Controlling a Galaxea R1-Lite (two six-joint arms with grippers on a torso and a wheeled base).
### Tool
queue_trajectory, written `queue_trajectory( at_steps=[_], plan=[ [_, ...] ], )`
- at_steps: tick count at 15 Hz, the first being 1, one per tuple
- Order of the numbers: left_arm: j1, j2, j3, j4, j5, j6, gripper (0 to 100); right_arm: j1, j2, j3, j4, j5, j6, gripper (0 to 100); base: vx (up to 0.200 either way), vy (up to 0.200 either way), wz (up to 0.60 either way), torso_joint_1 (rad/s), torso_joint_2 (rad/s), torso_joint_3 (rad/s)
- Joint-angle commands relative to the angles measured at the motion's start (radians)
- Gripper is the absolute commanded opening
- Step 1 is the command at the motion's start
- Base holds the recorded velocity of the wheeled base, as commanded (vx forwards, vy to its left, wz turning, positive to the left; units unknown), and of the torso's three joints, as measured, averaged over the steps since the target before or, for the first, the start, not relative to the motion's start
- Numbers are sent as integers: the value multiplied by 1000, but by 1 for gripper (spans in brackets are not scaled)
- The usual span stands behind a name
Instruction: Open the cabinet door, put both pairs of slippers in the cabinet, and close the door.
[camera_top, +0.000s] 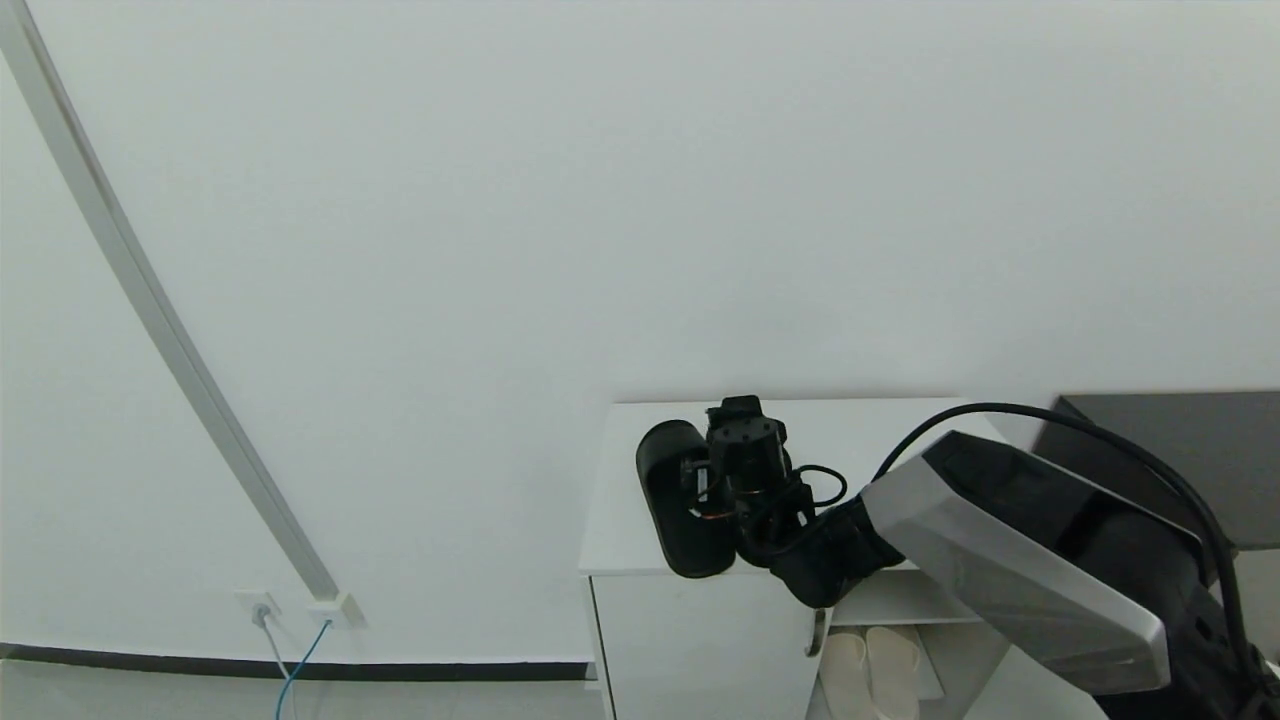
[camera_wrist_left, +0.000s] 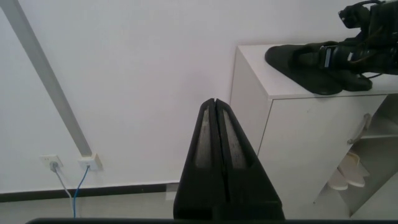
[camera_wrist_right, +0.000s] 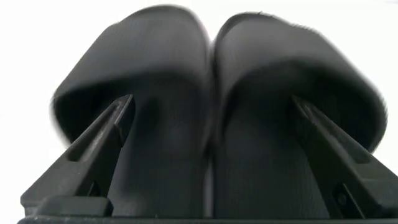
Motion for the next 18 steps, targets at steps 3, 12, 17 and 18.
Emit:
queue_trajectory(
  at_steps=[3, 12, 17, 18],
  plan=[
    [0, 1, 0, 0, 0, 0, 0, -11, 42, -72, 34, 1, 0, 100, 0, 0, 0, 0, 0, 0],
    [0, 1, 0, 0, 0, -2, 0, -10, 54, -78, 34, 16, 0, 0, 0, 0, 0, 0, 0, 0],
    [0, 1, 0, 0, 0, -2, 0, -2, -110, 74, 14, 36, 0, 0, 0, 0, 0, 0, 0, 0],
    [0, 1, 0, 0, 0, -2, 0, -1, -139, 105, 4, 47, 0, 0, 0, 0, 0, 0, 0, 0]
  ],
)
